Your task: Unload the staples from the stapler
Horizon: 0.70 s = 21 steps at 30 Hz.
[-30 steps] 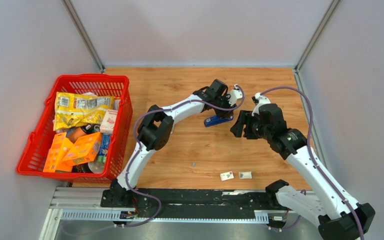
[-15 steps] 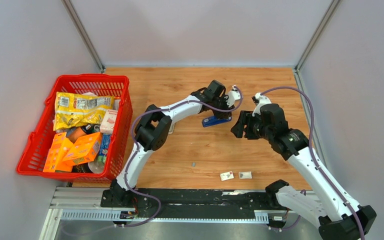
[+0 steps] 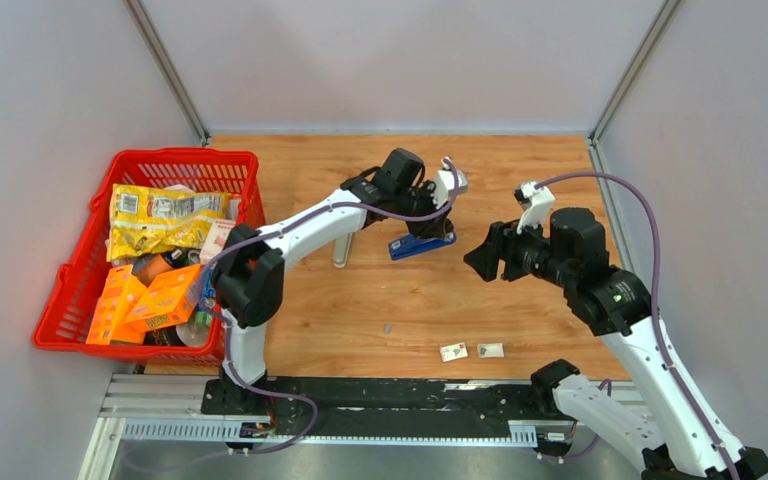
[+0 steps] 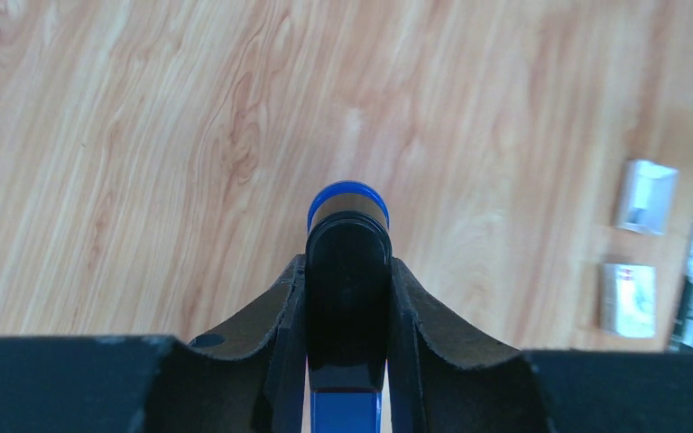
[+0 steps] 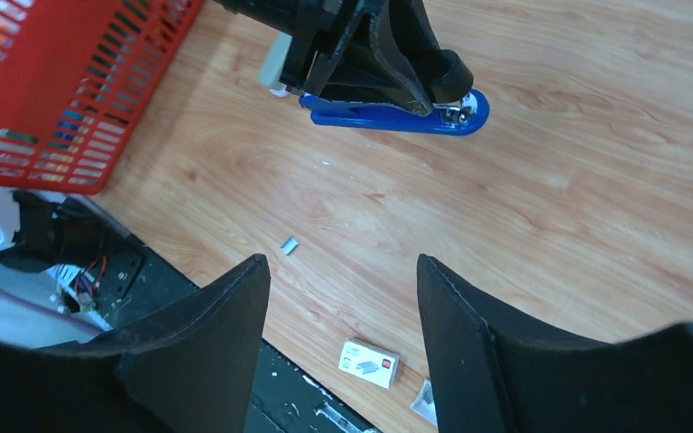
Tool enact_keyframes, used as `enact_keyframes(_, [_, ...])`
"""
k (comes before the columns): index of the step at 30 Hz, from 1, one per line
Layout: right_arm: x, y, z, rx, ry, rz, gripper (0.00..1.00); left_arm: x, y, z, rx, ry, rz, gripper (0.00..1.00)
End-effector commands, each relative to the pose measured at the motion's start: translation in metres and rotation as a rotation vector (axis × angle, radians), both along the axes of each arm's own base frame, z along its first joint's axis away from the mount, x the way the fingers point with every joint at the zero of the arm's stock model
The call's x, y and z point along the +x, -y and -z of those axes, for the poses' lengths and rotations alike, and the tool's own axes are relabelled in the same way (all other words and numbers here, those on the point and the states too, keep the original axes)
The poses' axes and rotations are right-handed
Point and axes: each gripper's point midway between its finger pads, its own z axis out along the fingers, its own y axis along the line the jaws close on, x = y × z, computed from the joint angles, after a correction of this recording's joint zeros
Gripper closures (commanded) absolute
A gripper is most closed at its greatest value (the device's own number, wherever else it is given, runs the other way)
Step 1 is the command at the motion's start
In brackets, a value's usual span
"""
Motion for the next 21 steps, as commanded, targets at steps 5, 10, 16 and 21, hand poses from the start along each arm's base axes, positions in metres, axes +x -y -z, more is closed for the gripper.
enact_keyframes(5, [-0.025,-0.026,-0.037,0.046,0.068,-0.26,0.38,-0.068,-0.019,-0.102,-0.261,-0.025,0.093,1.0])
enact_keyframes(10, [-0.042,-0.047,-0.05,0.096,0.059,-0.427,0.39,-0.113,-0.039,-0.139,-0.355,-0.08,0.178,1.0])
enact_keyframes(16, [-0.057,-0.068,-0.051,0.088,0.069,-0.588,0.42,-0.154,-0.063,-0.165,-0.436,-0.095,0.22,1.0])
enact_keyframes(21, [-0.056,-0.079,-0.053,0.068,0.089,-0.625,0.44,-0.175,-0.081,-0.179,-0.472,-0.083,0.225,1.0])
